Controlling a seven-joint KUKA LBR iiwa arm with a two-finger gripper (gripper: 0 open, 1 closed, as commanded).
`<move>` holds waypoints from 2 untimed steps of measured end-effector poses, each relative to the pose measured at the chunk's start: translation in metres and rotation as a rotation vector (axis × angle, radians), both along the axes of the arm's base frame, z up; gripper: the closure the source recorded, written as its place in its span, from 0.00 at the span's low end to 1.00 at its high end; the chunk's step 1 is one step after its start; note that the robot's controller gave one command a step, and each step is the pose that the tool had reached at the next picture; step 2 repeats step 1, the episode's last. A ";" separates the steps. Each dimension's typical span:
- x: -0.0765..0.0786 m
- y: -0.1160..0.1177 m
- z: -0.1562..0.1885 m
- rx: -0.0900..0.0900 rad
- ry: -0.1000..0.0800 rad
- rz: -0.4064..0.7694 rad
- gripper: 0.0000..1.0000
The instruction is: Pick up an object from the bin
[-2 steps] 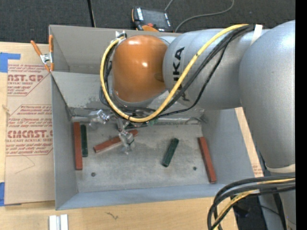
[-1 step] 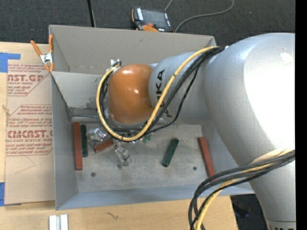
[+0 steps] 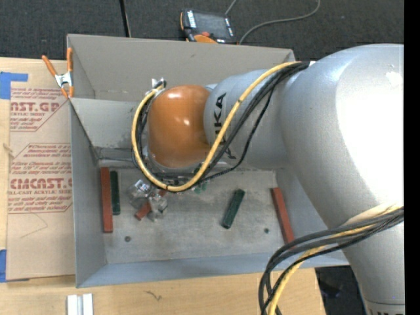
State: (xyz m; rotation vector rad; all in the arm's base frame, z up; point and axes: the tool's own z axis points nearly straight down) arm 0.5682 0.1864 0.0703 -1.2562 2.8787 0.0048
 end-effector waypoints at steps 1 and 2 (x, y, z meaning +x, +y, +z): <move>0.004 0.007 0.191 0.001 -0.012 0.054 1.00; 0.004 0.007 0.191 0.001 -0.012 0.054 1.00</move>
Offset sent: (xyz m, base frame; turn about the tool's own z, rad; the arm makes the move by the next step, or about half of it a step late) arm 0.0019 0.0057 0.1857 -0.0546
